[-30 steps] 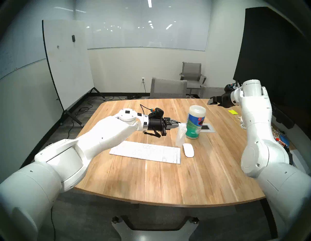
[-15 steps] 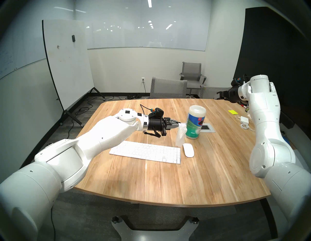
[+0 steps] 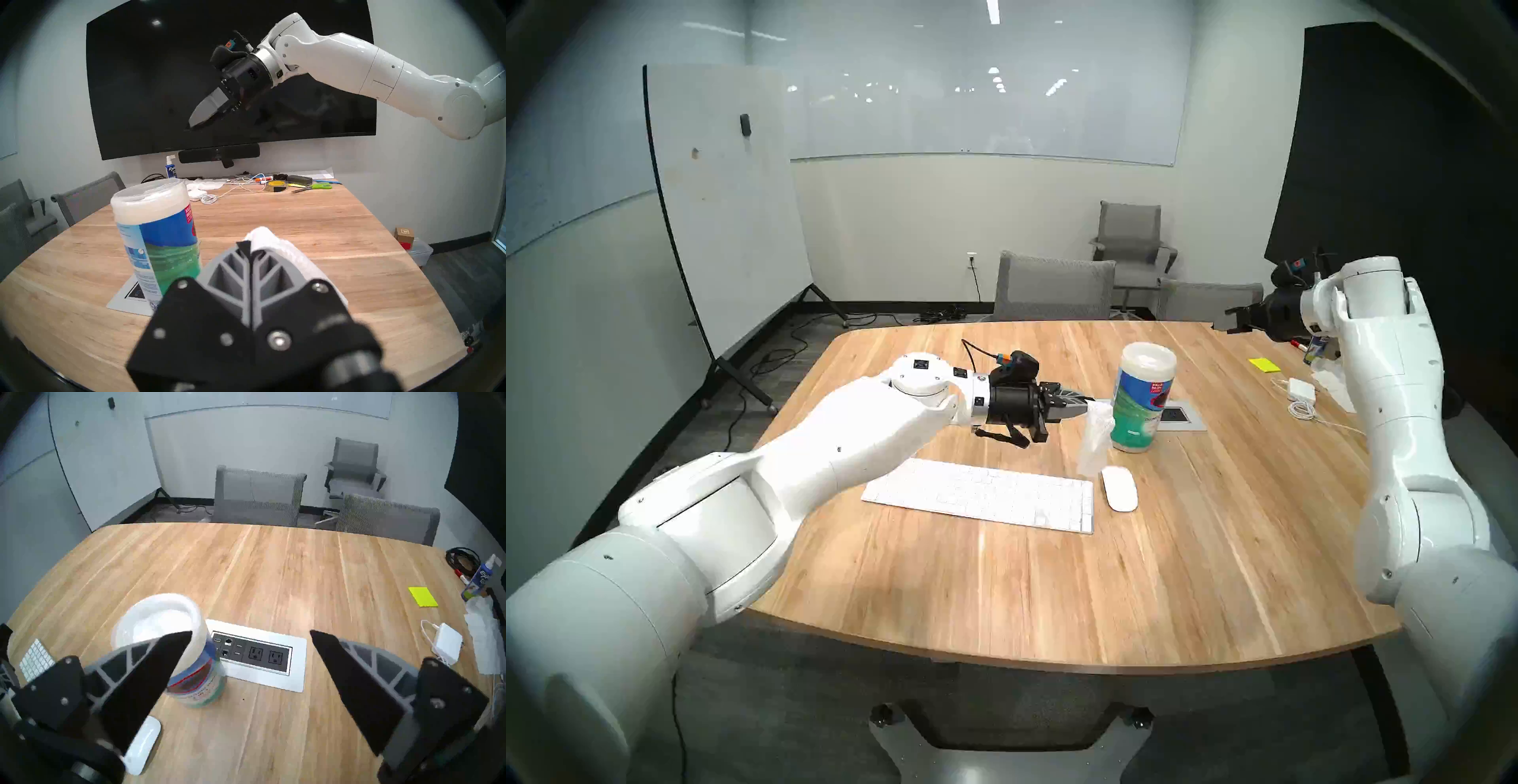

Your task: Wipe the keyboards and mice with a disinfecting wipe, then set the wipe down

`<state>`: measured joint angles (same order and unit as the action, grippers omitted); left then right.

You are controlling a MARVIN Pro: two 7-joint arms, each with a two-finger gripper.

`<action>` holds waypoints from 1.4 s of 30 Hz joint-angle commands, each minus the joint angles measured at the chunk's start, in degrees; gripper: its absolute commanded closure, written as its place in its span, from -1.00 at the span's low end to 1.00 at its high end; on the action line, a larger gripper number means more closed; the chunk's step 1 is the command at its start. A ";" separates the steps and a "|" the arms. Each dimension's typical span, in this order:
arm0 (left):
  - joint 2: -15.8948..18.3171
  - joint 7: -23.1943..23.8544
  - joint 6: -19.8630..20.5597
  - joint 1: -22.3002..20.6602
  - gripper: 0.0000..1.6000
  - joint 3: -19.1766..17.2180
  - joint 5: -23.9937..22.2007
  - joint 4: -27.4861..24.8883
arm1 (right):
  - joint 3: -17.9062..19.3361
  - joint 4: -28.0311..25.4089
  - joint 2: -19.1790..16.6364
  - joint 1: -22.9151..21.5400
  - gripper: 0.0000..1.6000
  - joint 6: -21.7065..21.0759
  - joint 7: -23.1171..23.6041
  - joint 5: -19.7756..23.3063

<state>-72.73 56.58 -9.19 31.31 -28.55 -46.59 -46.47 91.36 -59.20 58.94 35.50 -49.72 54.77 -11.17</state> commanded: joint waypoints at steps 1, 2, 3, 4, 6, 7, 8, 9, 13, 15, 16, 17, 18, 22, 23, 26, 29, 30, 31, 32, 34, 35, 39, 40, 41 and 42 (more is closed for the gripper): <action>-0.29 -0.05 -0.10 -1.08 1.00 -0.62 -0.27 -0.50 | -1.82 -2.69 -6.20 0.10 -1.00 4.15 6.14 3.73; -0.29 -0.05 -0.10 -1.08 1.00 -0.62 -0.27 -0.49 | -2.30 -2.82 -7.01 0.16 -1.00 4.69 7.07 4.32; -0.29 -0.05 -0.11 -1.08 1.00 -0.62 -0.27 -0.49 | -2.46 -2.92 -7.44 0.20 -1.00 5.31 7.27 4.86; -0.29 -0.05 -0.11 -1.08 1.00 -0.62 -0.27 -0.49 | -2.82 -2.99 -8.18 0.27 -1.00 6.00 8.58 5.23; -0.29 -0.05 -0.11 -1.08 1.00 -0.61 -0.27 -0.48 | -3.43 -3.03 -9.18 0.50 -1.00 7.31 9.32 6.21; -0.29 -0.04 -0.12 -1.08 1.00 -0.61 -0.27 -0.48 | -3.72 -2.97 -9.57 0.63 -1.00 7.87 9.46 6.71; -0.29 -0.04 -0.12 -1.08 1.00 -0.61 -0.27 -0.48 | -4.10 -2.88 -10.11 0.69 -1.00 8.56 10.32 7.09; -0.29 -0.04 -0.12 -1.08 1.00 -0.62 -0.27 -0.48 | -4.59 -2.76 -10.67 0.75 -1.00 9.32 10.92 7.66; -0.29 -0.04 -0.12 -1.08 1.00 -0.61 -0.26 -0.48 | -6.46 -1.77 -12.68 0.79 -1.00 12.07 13.40 9.16; -0.29 -0.04 -0.13 -1.08 1.00 -0.61 -0.26 -0.47 | -7.66 -1.05 -13.87 0.73 -1.00 13.58 15.08 9.38; -0.30 -0.04 -0.13 -1.08 1.00 -0.61 -0.26 -0.47 | -8.36 -0.72 -14.49 0.63 -1.00 14.56 15.86 9.44; -0.30 -0.03 -0.13 -1.08 1.00 -0.61 -0.26 -0.47 | -9.01 -0.52 -15.00 0.65 -1.00 15.55 16.34 9.29; -0.30 -0.03 -0.13 -1.08 1.00 -0.61 -0.26 -0.47 | -9.52 -0.21 -15.38 0.56 -1.00 16.25 17.01 9.31; -0.30 -0.03 -0.13 -1.08 1.00 -0.61 -0.26 -0.47 | -12.12 1.15 -16.93 -0.24 -1.00 19.84 20.66 9.81; -0.30 -0.03 -0.14 -1.08 1.00 -0.61 -0.26 -0.47 | -12.70 1.47 -17.31 -0.47 -1.00 20.81 21.98 9.97; -0.30 -0.03 -0.14 -1.08 1.00 -0.61 -0.26 -0.46 | -14.40 2.21 -18.18 -1.11 -1.00 23.19 24.28 10.75; -0.30 -0.03 -0.14 -1.08 1.00 -0.62 -0.27 -0.46 | -16.12 2.86 -18.92 -1.91 -1.00 25.68 27.13 11.29; -0.30 -0.03 -0.14 -1.09 1.00 -0.62 -0.27 -0.47 | -16.63 3.04 -19.08 -2.13 -1.00 26.33 27.57 11.53; -0.30 -0.03 -0.14 -1.09 1.00 -0.62 -0.27 -0.47 | -17.20 3.33 -19.26 -2.47 -1.00 27.15 28.92 11.70; -0.30 -0.03 -0.14 -1.09 1.00 -0.62 -0.27 -0.47 | -17.85 3.58 -19.44 -2.79 -1.00 27.92 29.44 12.03; -0.30 -0.02 -0.14 -1.09 1.00 -0.62 -0.27 -0.47 | -18.92 3.89 -19.65 -3.27 -1.00 29.13 30.23 12.81; -0.30 -0.02 -0.14 -1.09 1.00 -0.63 -0.28 -0.47 | -19.43 3.98 -19.77 -3.48 -1.00 29.68 30.23 13.17; -0.30 -0.02 -0.14 -1.09 1.00 -0.63 -0.28 -0.48 | -21.83 4.47 -20.31 -4.39 -1.00 31.71 30.23 14.83; -0.30 -0.02 -0.14 -1.10 1.00 -0.63 -0.29 -0.48 | -22.55 4.60 -20.47 -4.62 -1.00 32.14 30.23 15.32; -0.30 -0.02 -0.14 -1.10 1.00 -0.63 -0.29 -0.48 | -23.18 4.69 -20.57 -4.74 -1.00 32.43 30.23 15.81; -0.30 -0.02 -0.14 -1.10 1.00 -0.64 -0.29 -0.48 | -23.88 4.79 -20.75 -4.95 -1.00 32.81 30.23 16.29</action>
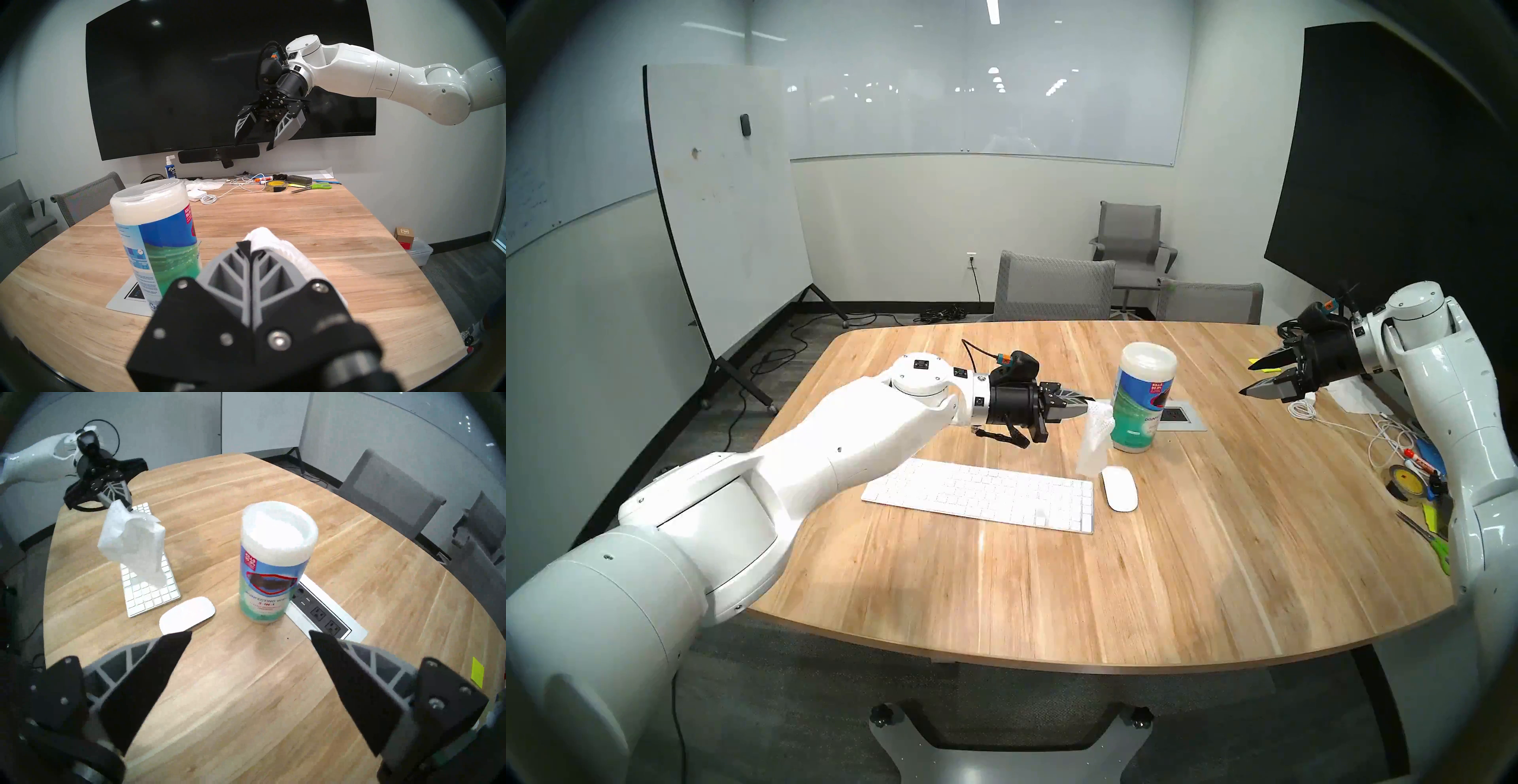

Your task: Wipe the keyboards and mice with a disinfecting wipe, then set the wipe down

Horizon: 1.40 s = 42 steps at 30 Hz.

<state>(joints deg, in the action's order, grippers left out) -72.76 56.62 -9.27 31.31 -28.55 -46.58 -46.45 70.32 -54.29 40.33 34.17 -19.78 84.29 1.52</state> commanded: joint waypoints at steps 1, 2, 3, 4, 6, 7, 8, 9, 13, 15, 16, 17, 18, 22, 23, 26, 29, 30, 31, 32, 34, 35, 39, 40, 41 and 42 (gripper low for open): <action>-0.27 -0.07 -0.06 -1.10 1.00 -0.65 -0.30 -0.50 | -2.84 -0.12 -2.14 -3.62 -1.00 2.86 0.71 3.60; -0.27 -0.07 -0.06 -1.10 1.00 -0.65 -0.30 -0.50 | -3.66 -0.10 -2.29 -3.79 -1.00 3.25 0.71 4.12; -0.27 -0.07 -0.06 -1.10 1.00 -0.65 -0.30 -0.50 | -4.37 -0.15 -2.43 -3.84 -1.00 3.51 0.71 4.58; -0.27 -0.07 -0.06 -1.10 1.00 -0.65 -0.30 -0.50 | -5.03 -0.18 -2.59 -3.93 -1.00 3.78 0.71 5.02; -0.27 -0.07 -0.06 -1.10 1.00 -0.65 -0.30 -0.50 | -6.40 -0.35 -2.98 -4.09 -1.00 4.16 0.71 5.87; -0.27 -0.07 -0.06 -1.10 1.00 -0.65 -0.30 -0.50 | -7.21 -0.46 -3.22 -4.16 -1.00 4.30 0.71 6.39; -0.27 -0.07 -0.06 -1.10 1.00 -0.65 -0.30 -0.50 | -8.05 -0.56 -3.51 -4.29 -1.00 4.56 0.71 6.93; -0.27 -0.06 -0.06 -1.10 1.00 -0.65 -0.30 -0.50 | -8.76 -0.75 -3.79 -4.27 -1.00 4.81 0.71 7.25; -0.27 -0.06 -0.06 -1.09 1.00 -0.64 -0.30 -0.50 | -12.06 -1.22 -5.18 -4.65 -1.00 5.72 0.71 9.40; -0.27 -0.06 -0.07 -1.09 1.00 -0.64 -0.29 -0.49 | -12.68 -1.33 -5.49 -4.76 -1.00 5.85 0.71 9.95; -0.27 -0.06 -0.07 -1.09 1.00 -0.64 -0.29 -0.49 | -13.92 -1.52 -6.08 -5.06 -1.00 5.99 0.71 11.10; -0.27 -0.06 -0.07 -1.09 1.00 -0.64 -0.29 -0.49 | -14.52 -1.64 -6.36 -5.22 -1.00 6.12 0.71 11.64; -0.27 -0.06 -0.07 -1.09 1.00 -0.64 -0.29 -0.49 | -14.52 -1.64 -6.36 -5.22 -1.00 6.12 0.71 11.64; -0.27 -0.06 -0.06 -1.09 1.00 -0.64 -0.30 -0.50 | -16.42 -1.75 -7.22 -5.65 -1.00 5.94 0.71 13.92; -0.27 -0.06 -0.06 -1.10 1.00 -0.65 -0.31 -0.50 | -17.15 -1.63 -7.38 -5.96 -1.00 5.12 0.71 14.99; -0.27 -0.06 -0.05 -1.10 1.00 -0.65 -0.31 -0.51 | -18.72 -1.72 -7.95 -6.56 -1.00 5.15 0.71 16.47; -0.27 -0.06 -0.05 -1.10 1.00 -0.66 -0.31 -0.51 | -20.34 -1.78 -8.50 -7.23 -1.00 5.07 0.71 17.97; -0.27 -0.06 -0.05 -1.10 1.00 -0.66 -0.31 -0.51 | -21.01 -1.80 -8.71 -7.52 -1.00 5.00 0.71 18.56; -0.27 -0.06 -0.05 -1.10 1.00 -0.66 -0.31 -0.51 | -21.49 -1.82 -8.86 -7.73 -1.00 4.93 0.71 18.98; -0.27 -0.06 -0.05 -1.10 1.00 -0.66 -0.31 -0.51 | -22.03 -1.84 -9.02 -7.97 -1.00 4.87 0.71 19.43; -0.27 -0.06 -0.05 -1.10 1.00 -0.66 -0.31 -0.51 | -23.20 -1.86 -9.35 -8.52 -1.00 4.76 0.71 20.36; -0.27 -0.06 -0.05 -1.10 1.00 -0.66 -0.31 -0.51 | -23.62 -1.86 -9.46 -8.72 -1.00 4.72 0.71 20.70; -0.27 -0.06 -0.05 -1.10 1.00 -0.66 -0.32 -0.51 | -25.60 -1.83 -9.95 -9.70 -1.00 4.64 0.71 22.16; -0.27 -0.06 -0.05 -1.10 1.00 -0.66 -0.32 -0.51 | -26.25 -1.82 -10.10 -10.04 -1.00 4.63 0.71 22.61; -0.27 -0.06 -0.05 -1.10 1.00 -0.66 -0.32 -0.51 | -26.71 -1.80 -10.20 -10.28 -1.00 4.63 0.71 22.93; -0.27 -0.06 -0.05 -1.10 1.00 -0.66 -0.32 -0.51 | -27.14 -1.78 -10.29 -10.50 -1.00 4.63 0.71 23.21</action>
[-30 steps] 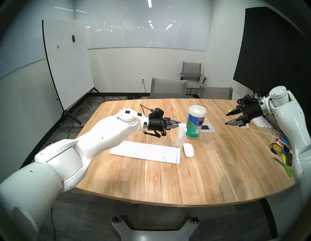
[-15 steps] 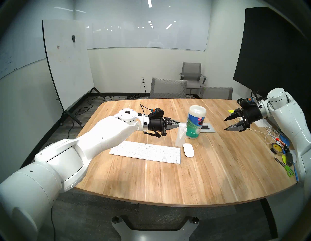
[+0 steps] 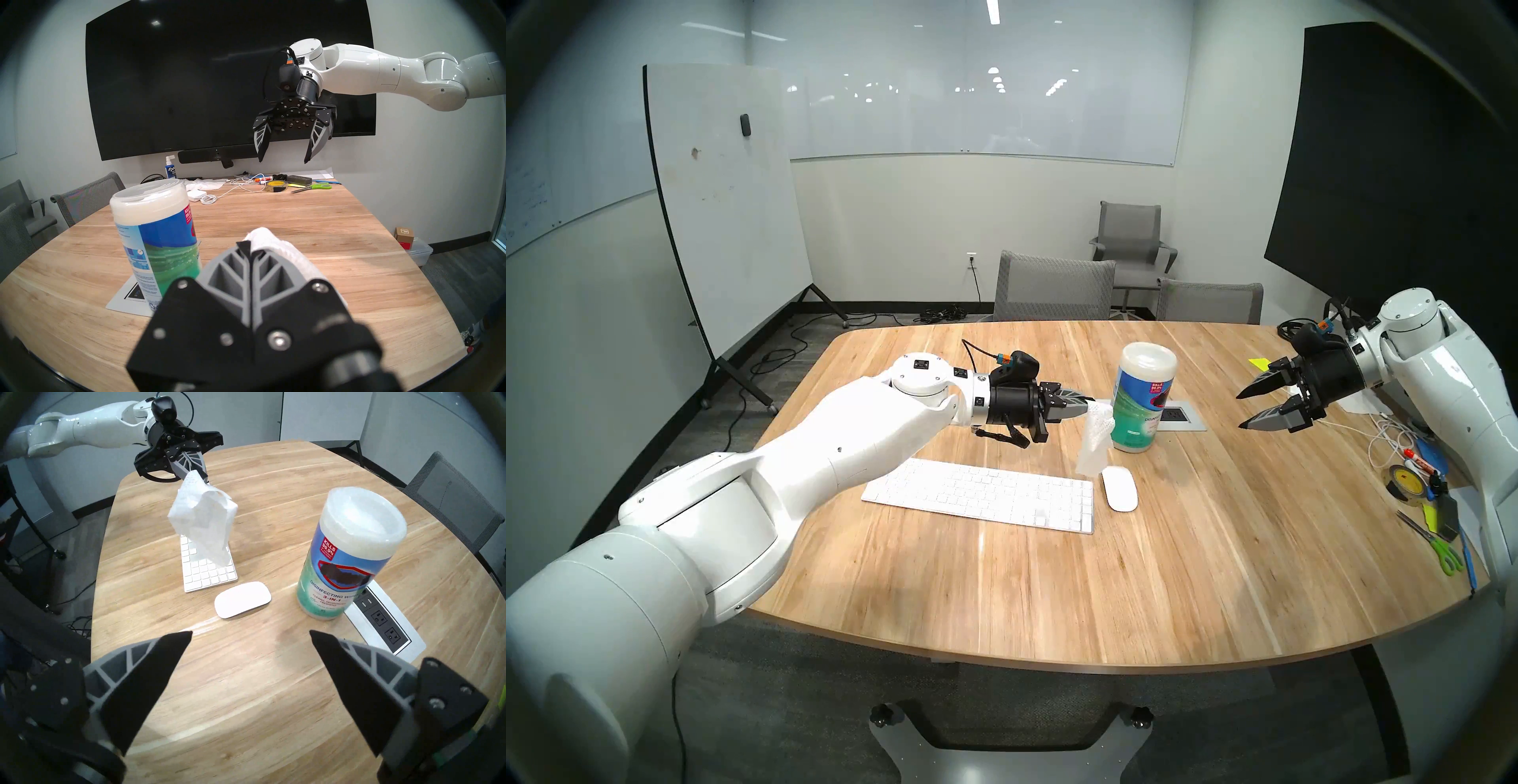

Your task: Wipe the keyboards and mice with a disinfecting wipe, then set the wipe down

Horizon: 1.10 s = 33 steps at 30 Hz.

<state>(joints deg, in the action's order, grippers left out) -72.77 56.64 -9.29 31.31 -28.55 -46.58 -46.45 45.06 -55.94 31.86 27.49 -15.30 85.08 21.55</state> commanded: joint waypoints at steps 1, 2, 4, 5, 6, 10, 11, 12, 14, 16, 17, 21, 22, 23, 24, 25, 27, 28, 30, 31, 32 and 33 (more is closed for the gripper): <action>-0.26 -0.08 -0.03 -1.10 1.00 -0.66 -0.31 -0.51 | -2.19 -0.11 -1.88 -3.98 -1.00 0.16 -0.08 3.39; -0.26 -0.08 -0.03 -1.10 1.00 -0.66 -0.31 -0.51 | -2.70 -0.08 -1.99 -4.26 -1.00 0.17 -0.08 3.74; -0.26 -0.07 -0.03 -1.10 1.00 -0.66 -0.31 -0.51 | -3.57 -0.24 -2.18 -4.64 -1.00 0.04 -0.08 4.53; -0.26 -0.07 -0.03 -1.10 1.00 -0.66 -0.31 -0.51 | -4.08 -0.30 -2.30 -4.89 -1.00 0.04 -0.08 4.93; -0.26 -0.07 -0.03 -1.10 1.00 -0.66 -0.31 -0.51 | -4.52 -0.41 -2.44 -5.11 -1.00 0.12 -0.08 5.26; -0.26 -0.07 -0.03 -1.10 1.00 -0.66 -0.31 -0.51 | -6.22 -0.77 -2.99 -5.80 -1.00 0.18 -0.08 6.86; -0.26 -0.07 -0.03 -1.10 1.00 -0.66 -0.31 -0.51 | -6.65 -0.90 -3.17 -6.00 -1.00 0.20 -0.08 7.23; -0.26 -0.07 -0.03 -1.10 1.00 -0.66 -0.31 -0.51 | -7.10 -1.07 -3.36 -6.15 -1.00 0.19 -0.08 7.75; -0.26 -0.07 -0.03 -1.10 1.00 -0.66 -0.31 -0.51 | -7.87 -1.47 -3.77 -6.39 -1.00 0.13 -0.08 8.55; -0.26 -0.07 -0.04 -1.10 1.00 -0.66 -0.31 -0.51 | -8.78 -2.00 -4.25 -6.59 -1.00 0.05 -0.08 9.71; -0.26 -0.07 -0.04 -1.10 1.00 -0.66 -0.31 -0.51 | -9.20 -2.34 -4.54 -6.70 -1.00 0.07 -0.08 10.20; -0.26 -0.07 -0.03 -1.10 1.00 -0.66 -0.31 -0.51 | -11.03 -3.33 -5.25 -6.90 -1.00 0.03 -0.08 12.52; -0.26 -0.07 -0.03 -1.10 1.00 -0.66 -0.31 -0.51 | -11.56 -3.57 -5.35 -6.96 -1.00 0.03 -0.08 13.05; -0.26 -0.08 -0.03 -1.10 1.00 -0.66 -0.32 -0.51 | -12.25 -3.84 -5.51 -7.12 -1.00 0.03 -0.08 13.73; -0.26 -0.08 -0.02 -1.10 1.00 -0.66 -0.32 -0.52 | -12.64 -4.03 -5.55 -7.06 -1.00 0.00 -0.08 14.35; -0.26 -0.08 -0.02 -1.10 1.00 -0.67 -0.32 -0.52 | -13.10 -4.21 -5.62 -7.10 -1.00 -0.08 -0.08 14.85; -0.26 -0.08 -0.02 -1.10 1.00 -0.67 -0.32 -0.52 | -14.22 -4.64 -5.82 -7.24 -1.00 -0.23 -0.08 16.12; -0.26 -0.08 -0.02 -1.10 1.00 -0.67 -0.33 -0.52 | -14.74 -4.86 -5.87 -7.17 -1.00 -0.44 -0.08 16.99; -0.26 -0.08 -0.01 -1.10 1.00 -0.67 -0.33 -0.53 | -15.82 -5.41 -6.10 -7.08 -1.00 -0.65 -0.08 18.66; -0.26 -0.08 -0.01 -1.11 1.00 -0.67 -0.33 -0.53 | -16.27 -5.69 -6.22 -7.05 -1.00 -0.72 -0.08 19.31; -0.26 -0.08 -0.01 -1.11 1.00 -0.67 -0.33 -0.53 | -16.85 -6.00 -6.36 -7.01 -1.00 -0.96 -0.08 20.27; -0.25 -0.08 0.00 -1.11 1.00 -0.67 -0.34 -0.54 | -17.48 -6.33 -6.52 -7.12 -1.00 -1.05 -0.08 21.03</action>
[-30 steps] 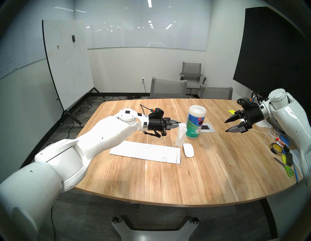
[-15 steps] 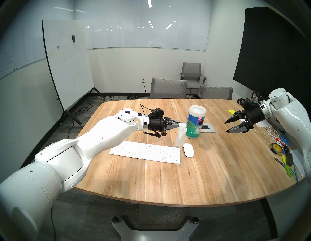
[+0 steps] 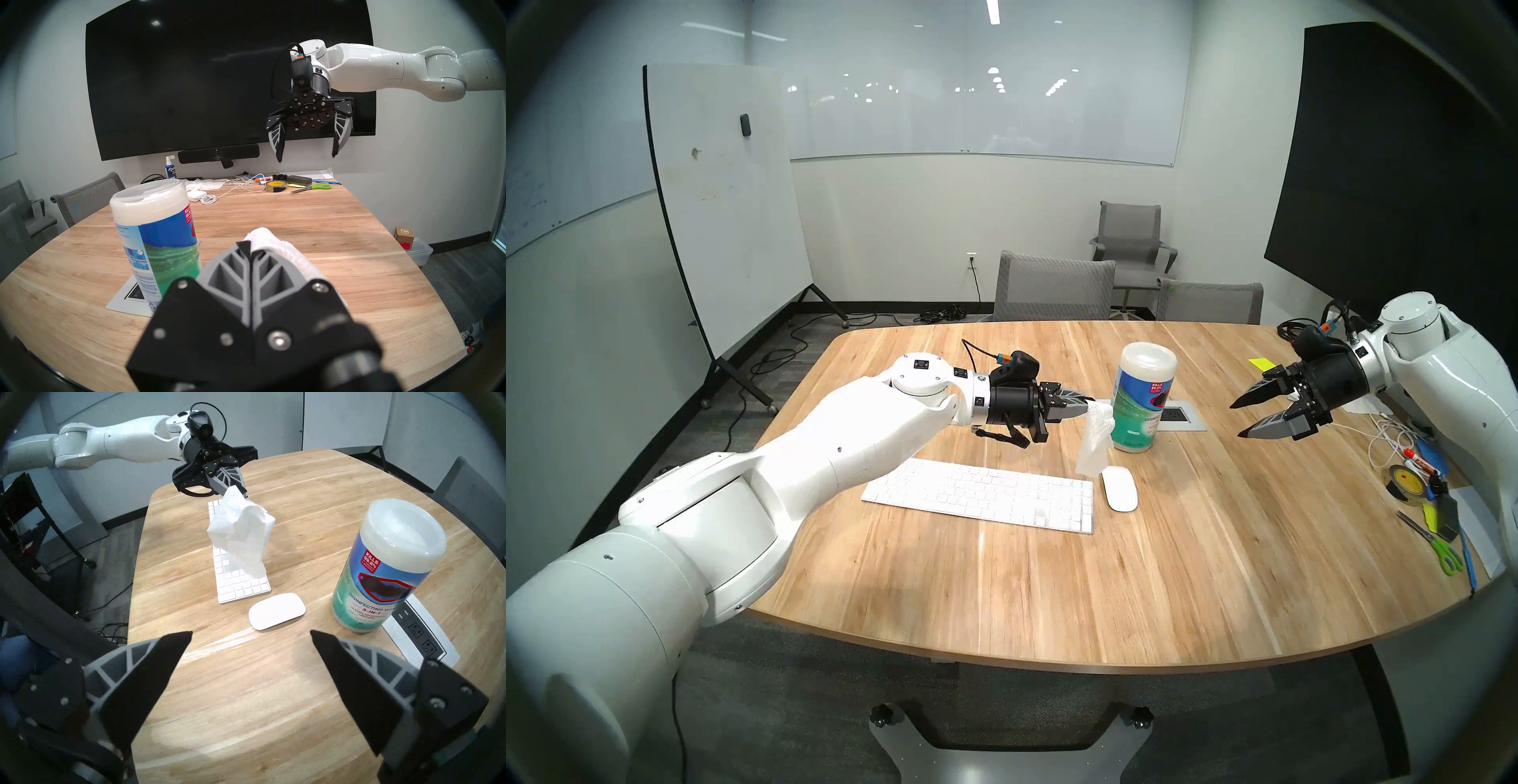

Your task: Wipe the keyboards and mice with a disinfecting wipe, then set the wipe down

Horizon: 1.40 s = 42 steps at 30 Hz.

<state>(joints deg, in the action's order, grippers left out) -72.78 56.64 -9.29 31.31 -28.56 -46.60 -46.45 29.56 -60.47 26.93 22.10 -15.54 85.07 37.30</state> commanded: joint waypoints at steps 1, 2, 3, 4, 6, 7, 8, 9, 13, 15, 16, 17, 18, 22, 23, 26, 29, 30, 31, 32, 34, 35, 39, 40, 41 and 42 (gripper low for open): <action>-0.25 -0.08 0.00 -1.11 1.00 -0.67 -0.33 -0.54 | -2.44 -2.05 -1.66 -1.68 -1.00 -0.98 -0.07 5.99; -0.25 -0.08 0.00 -1.11 1.00 -0.67 -0.33 -0.54 | -2.87 -2.18 -1.68 -1.64 -1.00 -1.05 -0.07 6.59; -0.24 -0.09 0.01 -1.11 1.00 -0.67 -0.33 -0.54 | -3.45 -2.29 -1.70 -1.66 -1.00 -1.12 -0.07 7.38; -0.24 -0.09 0.01 -1.11 1.00 -0.67 -0.33 -0.55 | -4.03 -2.46 -1.77 -1.79 -1.00 -1.19 -0.07 8.04; -0.24 -0.09 0.02 -1.11 1.00 -0.67 -0.34 -0.56 | -5.07 -2.60 -1.64 -1.94 -1.00 -1.40 -0.07 9.31; -0.24 -0.09 0.03 -1.11 1.00 -0.68 -0.34 -0.57 | -5.74 -2.49 -1.43 -2.07 -1.00 -1.50 -0.07 9.99; -0.24 -0.10 0.03 -1.11 1.00 -0.68 -0.34 -0.57 | -6.32 -2.42 -1.29 -2.23 -1.00 -1.55 -0.07 10.50; -0.23 -0.10 0.04 -1.11 1.00 -0.68 -0.35 -0.58 | -6.90 -2.27 -1.04 -2.36 -1.00 -1.69 -0.07 11.07; -0.22 -0.11 0.07 -1.10 1.00 -0.69 -0.35 -0.61 | -9.04 -1.86 -0.16 -2.88 -1.00 -1.43 -0.07 12.74; -0.21 -0.12 0.08 -1.10 1.00 -0.69 -0.36 -0.62 | -9.62 -1.52 0.25 -2.79 -1.00 -0.89 -0.07 13.67; -0.21 -0.12 0.08 -1.10 1.00 -0.69 -0.36 -0.63 | -10.17 -1.49 0.37 -2.99 -1.00 -0.78 -0.07 14.06; -0.21 -0.13 0.09 -1.10 1.00 -0.69 -0.36 -0.63 | -10.20 -1.31 0.60 -2.78 -1.00 -0.30 -0.07 14.71; -0.21 -0.13 0.09 -1.10 1.00 -0.69 -0.36 -0.63 | -10.49 -1.11 0.81 -2.72 -1.00 -0.24 -0.07 15.45; -0.21 -0.13 0.09 -1.10 1.00 -0.69 -0.36 -0.64 | -10.90 -0.21 1.74 -2.05 -1.00 -0.05 -0.07 18.90; -0.21 -0.13 0.09 -1.10 1.00 -0.69 -0.36 -0.64 | -11.31 -0.10 1.92 -2.08 -1.00 0.21 -0.07 19.64; -0.20 -0.14 0.10 -1.10 1.00 -0.69 -0.36 -0.65 | -11.96 -0.38 2.07 -1.83 -1.00 1.54 -0.07 20.83; -0.19 -0.15 0.12 -1.09 1.00 -0.70 -0.36 -0.67 | -12.57 -0.57 2.23 -1.47 -1.00 2.93 -0.07 22.07; -0.19 -0.15 0.12 -1.09 1.00 -0.70 -0.37 -0.68 | -12.76 -0.51 2.35 -1.41 -1.00 3.48 -0.07 22.19; -0.19 -0.16 0.13 -1.09 1.00 -0.70 -0.37 -0.69 | -12.74 -0.31 2.58 -1.20 -1.00 4.25 -0.07 21.98; -0.18 -0.16 0.14 -1.09 1.00 -0.70 -0.37 -0.70 | -12.91 -0.08 2.79 -1.07 -1.00 4.91 -0.07 22.09; -0.18 -0.17 0.15 -1.09 1.00 -0.70 -0.37 -0.71 | -13.32 0.21 3.00 -0.97 -1.00 5.56 -0.07 22.53; -0.17 -0.18 0.15 -1.09 1.00 -0.70 -0.37 -0.72 | -13.04 0.33 3.04 -0.65 -1.00 6.58 -0.07 22.67; -0.16 -0.19 0.16 -1.09 1.00 -0.69 -0.38 -0.74 | -12.85 1.12 3.42 0.17 -1.00 8.14 -0.07 23.14; -0.16 -0.19 0.16 -1.09 1.00 -0.69 -0.38 -0.74 | -12.71 1.18 3.44 0.42 -1.00 8.73 -0.07 23.19; -0.16 -0.20 0.17 -1.08 1.00 -0.69 -0.38 -0.74 | -12.61 1.20 3.46 0.74 -1.00 9.51 -0.07 23.36; -0.16 -0.20 0.17 -1.08 1.00 -0.69 -0.38 -0.75 | -12.58 1.33 3.57 0.95 -1.00 9.83 -0.07 23.50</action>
<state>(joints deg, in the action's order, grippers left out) -72.77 56.61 -9.27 31.31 -28.56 -46.62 -46.50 15.93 -59.65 30.26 22.15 -8.84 85.04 58.94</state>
